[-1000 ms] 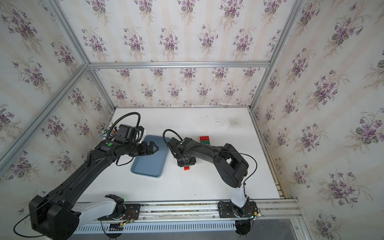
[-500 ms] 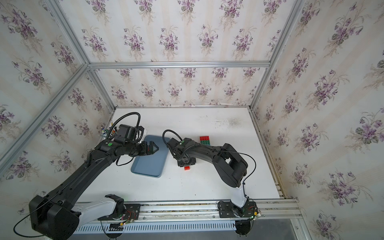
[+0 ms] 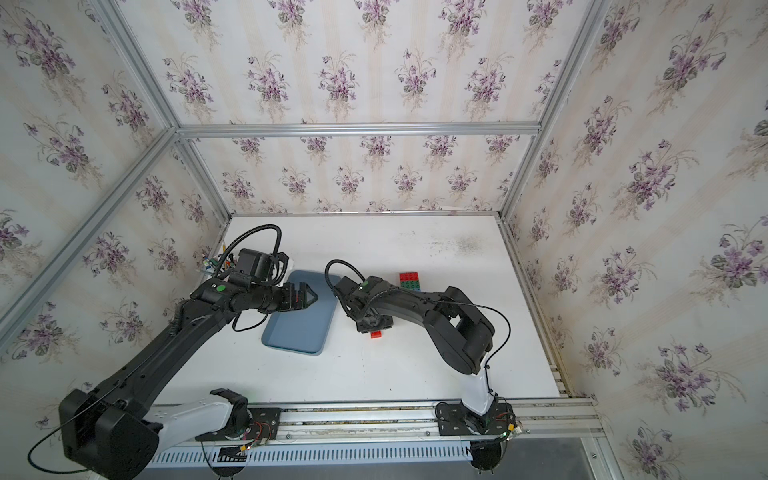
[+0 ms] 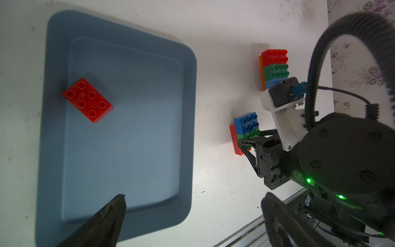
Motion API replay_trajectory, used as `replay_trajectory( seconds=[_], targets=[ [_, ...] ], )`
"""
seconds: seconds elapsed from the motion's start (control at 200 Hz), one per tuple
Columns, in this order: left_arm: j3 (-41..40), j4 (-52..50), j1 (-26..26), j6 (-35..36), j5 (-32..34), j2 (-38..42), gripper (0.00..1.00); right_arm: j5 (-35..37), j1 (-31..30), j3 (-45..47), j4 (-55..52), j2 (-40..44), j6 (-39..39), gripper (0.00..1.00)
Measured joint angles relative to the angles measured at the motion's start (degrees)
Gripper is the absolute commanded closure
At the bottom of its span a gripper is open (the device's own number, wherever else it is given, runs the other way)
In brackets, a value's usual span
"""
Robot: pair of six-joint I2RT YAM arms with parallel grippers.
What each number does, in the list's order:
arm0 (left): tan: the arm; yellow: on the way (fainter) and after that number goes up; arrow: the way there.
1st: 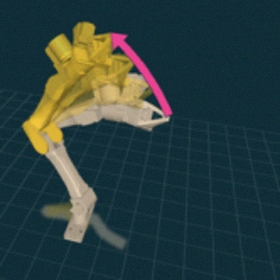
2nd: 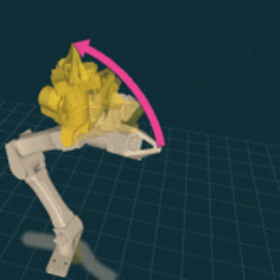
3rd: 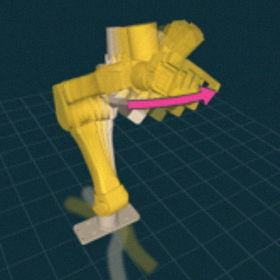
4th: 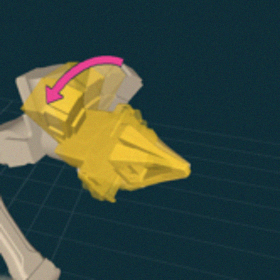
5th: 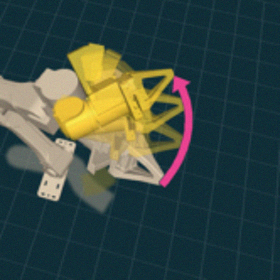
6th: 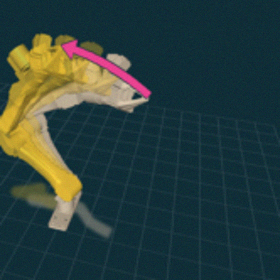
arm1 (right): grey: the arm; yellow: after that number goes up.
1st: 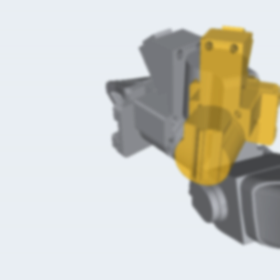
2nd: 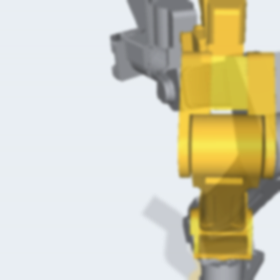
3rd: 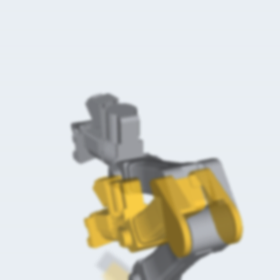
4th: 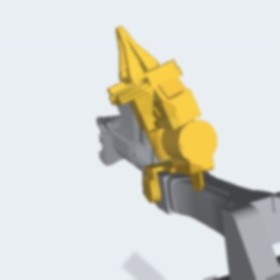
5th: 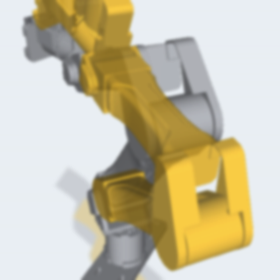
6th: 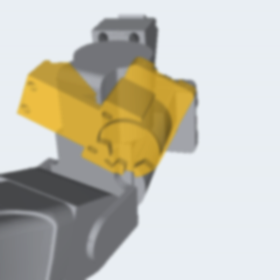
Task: Assemble a rectangle with lego
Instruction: Assemble the lego brick with the lego brick, then pick up the lego brick from the center of the board.
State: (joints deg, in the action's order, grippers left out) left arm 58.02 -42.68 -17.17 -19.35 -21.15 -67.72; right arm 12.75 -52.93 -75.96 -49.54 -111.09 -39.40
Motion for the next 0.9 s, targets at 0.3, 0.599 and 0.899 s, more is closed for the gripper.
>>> replay_trajectory(
  seconds=[0.3,0.599,0.899],
  targets=[
    [0.0,-0.17,0.0,0.0,0.94,0.07,0.0,2.67,0.39,1.66,0.31,-0.02,0.22,0.23],
    [0.35,-1.42,-0.04,-0.04,4.63,0.42,0.0,1.2,0.39,3.76,0.52,4.42,0.92,0.17],
    [3.78,-3.23,-0.24,-0.9,9.75,-0.81,0.0,-0.96,3.87,1.29,3.85,18.51,5.31,0.17]
  ],
)
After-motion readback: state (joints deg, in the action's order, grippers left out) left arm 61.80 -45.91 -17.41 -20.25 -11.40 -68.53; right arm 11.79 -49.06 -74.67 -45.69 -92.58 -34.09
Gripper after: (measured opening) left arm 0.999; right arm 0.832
